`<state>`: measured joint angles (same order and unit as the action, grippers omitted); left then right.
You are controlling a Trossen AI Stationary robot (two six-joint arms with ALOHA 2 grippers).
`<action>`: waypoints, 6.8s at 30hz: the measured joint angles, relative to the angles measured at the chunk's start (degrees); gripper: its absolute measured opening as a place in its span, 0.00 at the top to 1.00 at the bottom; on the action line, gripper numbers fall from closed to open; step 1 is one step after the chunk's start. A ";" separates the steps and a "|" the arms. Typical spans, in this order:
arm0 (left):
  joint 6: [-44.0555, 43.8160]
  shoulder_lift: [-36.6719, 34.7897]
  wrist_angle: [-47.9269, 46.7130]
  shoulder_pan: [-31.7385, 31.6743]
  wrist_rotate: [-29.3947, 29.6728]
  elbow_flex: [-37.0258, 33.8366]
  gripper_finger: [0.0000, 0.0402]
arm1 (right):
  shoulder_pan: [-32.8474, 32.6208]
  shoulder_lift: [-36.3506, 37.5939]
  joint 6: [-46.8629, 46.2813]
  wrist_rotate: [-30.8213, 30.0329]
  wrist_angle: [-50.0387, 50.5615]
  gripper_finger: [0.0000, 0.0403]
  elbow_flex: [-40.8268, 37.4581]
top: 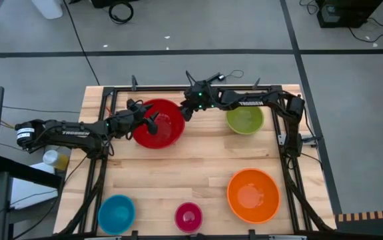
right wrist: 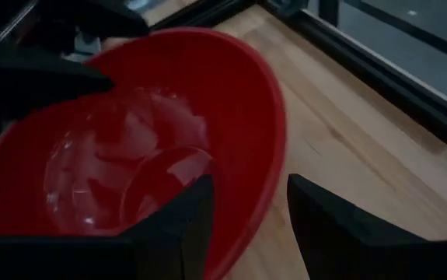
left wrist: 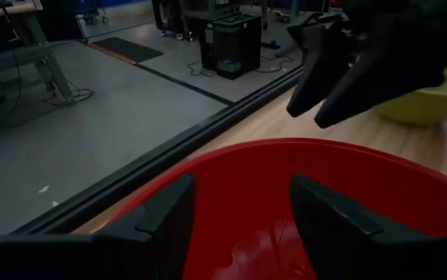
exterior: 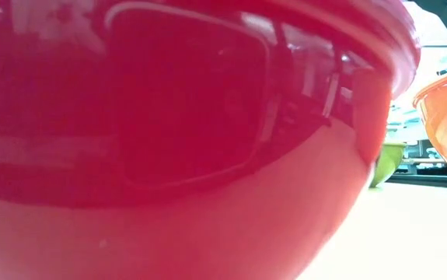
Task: Nest bowls inside each other
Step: Move the red bowl to the center of the table, then stack the orange bowl on top of the red bowl, then stack the green bowl on top of the orange bowl
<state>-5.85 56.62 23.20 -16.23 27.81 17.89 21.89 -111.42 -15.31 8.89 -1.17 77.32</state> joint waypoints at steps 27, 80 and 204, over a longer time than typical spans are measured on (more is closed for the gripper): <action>8.81 -0.04 -12.92 -0.09 0.00 7.72 0.47 | -2.22 2.00 8.98 -3.46 14.04 0.93 0.04; -3.54 -5.93 -39.13 30.54 -6.43 15.67 0.47 | -40.48 44.04 -32.98 -8.88 67.93 0.56 -25.12; 1.97 3.00 -33.92 21.31 0.00 15.67 0.47 | 26.33 38.53 4.78 -15.67 46.44 0.80 -37.15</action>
<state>-3.88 59.62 -10.72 5.08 27.81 33.56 48.23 -72.88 -10.54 -6.78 45.27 40.17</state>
